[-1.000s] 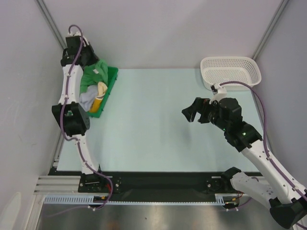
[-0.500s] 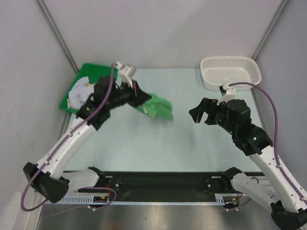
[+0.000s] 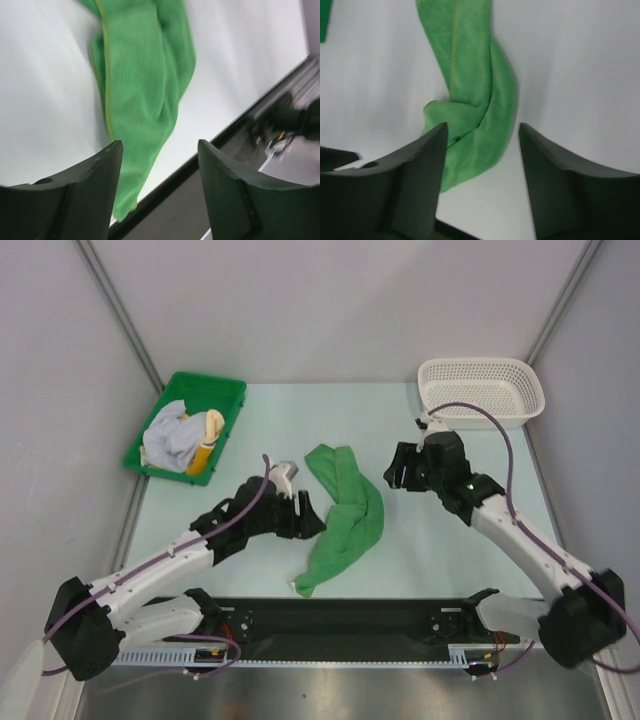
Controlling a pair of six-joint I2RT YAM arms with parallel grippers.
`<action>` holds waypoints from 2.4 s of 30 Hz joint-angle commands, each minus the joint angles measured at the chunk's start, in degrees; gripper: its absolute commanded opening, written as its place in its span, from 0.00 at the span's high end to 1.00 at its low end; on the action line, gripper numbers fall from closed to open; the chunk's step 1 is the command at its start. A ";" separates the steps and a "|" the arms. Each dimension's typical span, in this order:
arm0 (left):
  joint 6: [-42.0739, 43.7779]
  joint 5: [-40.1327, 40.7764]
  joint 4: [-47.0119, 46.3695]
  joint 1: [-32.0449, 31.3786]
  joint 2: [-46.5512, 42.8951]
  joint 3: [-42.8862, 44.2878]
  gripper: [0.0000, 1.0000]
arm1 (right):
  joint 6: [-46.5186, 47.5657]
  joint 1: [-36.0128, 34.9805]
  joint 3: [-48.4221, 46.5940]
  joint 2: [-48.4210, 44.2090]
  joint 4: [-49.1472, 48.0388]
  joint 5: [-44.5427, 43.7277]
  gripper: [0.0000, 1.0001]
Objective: Fold and stack the towels
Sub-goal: Move the towel to the center of the board, then flatten out the crumpled towel
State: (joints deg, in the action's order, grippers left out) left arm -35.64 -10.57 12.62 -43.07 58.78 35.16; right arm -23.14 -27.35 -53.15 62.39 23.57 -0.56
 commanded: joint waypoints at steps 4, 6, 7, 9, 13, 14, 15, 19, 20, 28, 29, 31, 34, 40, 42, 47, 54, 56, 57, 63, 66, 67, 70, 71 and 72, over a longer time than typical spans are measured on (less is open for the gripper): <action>3.91 6.89 -0.75 10.36 9.40 17.21 0.35 | 4.85 6.78 -8.27 23.33 -19.34 12.85 0.53; 4.96 6.35 -2.07 12.39 18.27 23.95 0.38 | 5.47 8.63 -13.79 28.73 -19.36 16.19 0.58; 5.66 6.18 -2.08 12.57 21.95 26.78 0.41 | 5.73 9.16 -15.48 33.54 -17.70 16.81 0.63; 8.91 5.56 -1.47 12.57 32.02 35.45 0.44 | 5.56 10.73 -18.65 36.65 -14.62 18.30 0.67; 12.34 6.26 2.84 12.57 47.33 49.72 0.52 | 3.54 12.76 -16.48 36.58 -17.33 22.52 0.69; 13.39 6.70 3.54 12.57 50.35 52.18 0.53 | 3.80 12.76 -15.94 35.44 -17.59 22.44 0.69; 14.10 6.27 4.25 12.57 52.72 56.30 0.55 | 3.97 12.76 -15.50 35.17 -17.77 22.44 0.68; 15.42 3.63 6.71 12.48 62.84 64.24 0.56 | 3.89 12.76 -14.36 34.46 -17.42 23.41 0.68; 15.42 3.36 7.15 12.57 65.47 65.29 0.56 | 3.37 12.68 -14.35 34.55 -17.33 23.58 0.68; 15.77 6.26 9.61 12.57 73.14 72.15 0.56 | 3.71 12.76 -13.56 34.47 -17.60 24.99 0.68; 15.86 6.35 9.70 12.57 73.40 72.33 0.56 | 3.62 12.85 -13.56 34.38 -17.60 24.99 0.68; 15.86 6.00 9.61 12.57 74.28 72.95 0.56 | 3.71 12.85 -13.30 34.20 -17.77 25.16 0.68; 15.42 5.04 9.09 12.57 74.98 73.39 0.56 | 3.71 12.85 -13.39 34.29 -17.86 24.99 0.68; 14.81 3.36 9.35 12.57 75.51 74.35 0.86 | 3.80 12.85 -13.65 34.03 -17.33 24.82 0.67; 14.81 1.96 11.71 12.57 75.08 76.01 1.00 | 4.06 12.94 -13.91 33.68 -16.28 23.76 0.66; 15.33 2.38 19.52 12.57 63.61 75.94 1.00 | 3.71 14.08 -15.85 33.50 -14.26 22.35 0.61; 12.88 6.79 20.96 16.78 41.35 50.22 1.00 | 6.86 12.59 -23.65 40.52 -17.33 26.49 0.52; 12.35 7.84 18.85 17.84 36.00 41.36 1.00 | 7.93 11.89 -26.56 45.35 -17.86 27.36 0.53; 10.52 10.37 18.67 18.11 34.40 38.79 1.00 | 9.24 11.54 -30.84 47.19 -17.42 28.15 0.53; 8.13 11.01 13.30 21.45 27.87 24.53 1.00 | 17.50 6.36 -46.59 61.78 -9.17 30.79 0.53; 8.48 11.27 13.57 21.54 28.40 22.94 1.00 | 19.18 3.90 -54.06 67.32 -7.05 31.05 0.55; 8.39 11.53 12.96 21.54 28.32 22.50 1.00 | 19.79 3.45 -56.34 68.73 -6.70 31.49 0.55; 8.04 11.36 11.73 21.62 27.97 20.83 1.00 | 20.85 1.61 -58.65 72.43 -6.61 30.44 0.55; 7.95 11.01 11.46 21.62 27.88 20.22 1.00 | 21.37 1.25 -59.43 73.13 -6.96 30.18 0.54; 7.78 11.01 11.02 21.62 27.88 19.95 1.00 | 21.46 0.82 -59.44 74.35 -7.40 29.48 0.54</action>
State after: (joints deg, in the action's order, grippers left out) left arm -26.50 -0.12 27.07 -21.63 88.14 56.05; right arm -4.78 -25.58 -109.27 134.67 15.66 29.02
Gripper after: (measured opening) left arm 0.011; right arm 0.458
